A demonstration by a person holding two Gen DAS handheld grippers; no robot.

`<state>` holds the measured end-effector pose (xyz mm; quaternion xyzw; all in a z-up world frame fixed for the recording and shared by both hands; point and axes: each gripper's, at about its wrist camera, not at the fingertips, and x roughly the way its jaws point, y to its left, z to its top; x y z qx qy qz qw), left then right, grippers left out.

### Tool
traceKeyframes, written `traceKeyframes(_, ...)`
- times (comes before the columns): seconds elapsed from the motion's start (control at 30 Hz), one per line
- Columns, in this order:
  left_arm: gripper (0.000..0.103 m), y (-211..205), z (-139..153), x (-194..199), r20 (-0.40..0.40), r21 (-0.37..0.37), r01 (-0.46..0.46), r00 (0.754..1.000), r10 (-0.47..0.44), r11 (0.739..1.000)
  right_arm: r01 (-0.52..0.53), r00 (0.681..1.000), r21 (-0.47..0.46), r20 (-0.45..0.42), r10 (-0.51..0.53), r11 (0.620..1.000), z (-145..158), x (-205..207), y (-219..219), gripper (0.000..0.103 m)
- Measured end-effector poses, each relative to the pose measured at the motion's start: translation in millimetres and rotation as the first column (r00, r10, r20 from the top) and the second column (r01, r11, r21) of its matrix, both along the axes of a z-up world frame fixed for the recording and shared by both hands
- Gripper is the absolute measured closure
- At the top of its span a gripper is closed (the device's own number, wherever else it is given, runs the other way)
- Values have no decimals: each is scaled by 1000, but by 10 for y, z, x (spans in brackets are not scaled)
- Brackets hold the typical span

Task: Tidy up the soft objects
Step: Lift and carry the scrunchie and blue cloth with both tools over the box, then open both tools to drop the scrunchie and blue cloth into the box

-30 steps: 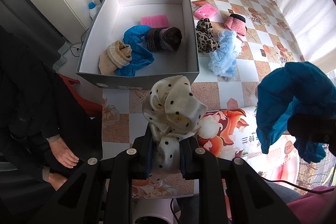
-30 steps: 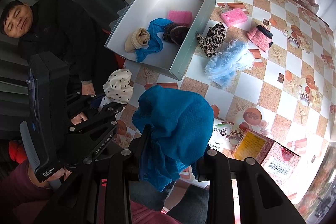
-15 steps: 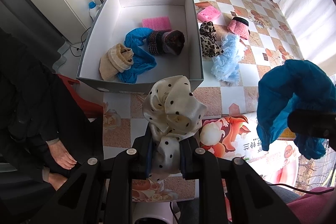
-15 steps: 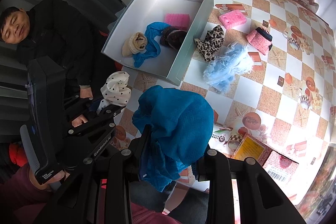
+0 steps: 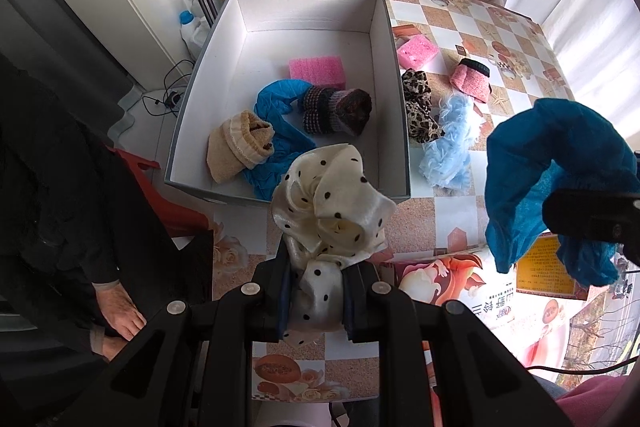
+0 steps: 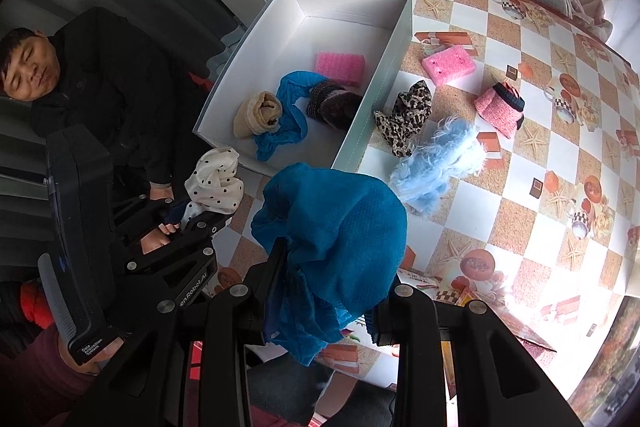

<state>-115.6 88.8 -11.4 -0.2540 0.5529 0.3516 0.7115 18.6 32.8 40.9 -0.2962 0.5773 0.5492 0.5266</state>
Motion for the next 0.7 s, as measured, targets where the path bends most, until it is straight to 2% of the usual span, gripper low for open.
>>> traceKeyframes(0.33, 81, 336, 91, 67, 16, 41, -34, 999, 33, 999, -12, 1000, 16, 14, 12, 1000, 16, 116, 323, 69)
traceKeyframes(0.6, 80, 693, 57, 200, 31, 39, -82, 996, 81, 996, 19, 1000, 29, -7, -19, 999, -27, 235, 737, 69)
traceKeyframes(0.7, 80, 806, 2, 242, 31, 23, -104, 994, 103, 994, 53, 998, 24, -42, -51, 998, -89, 270, 893, 69)
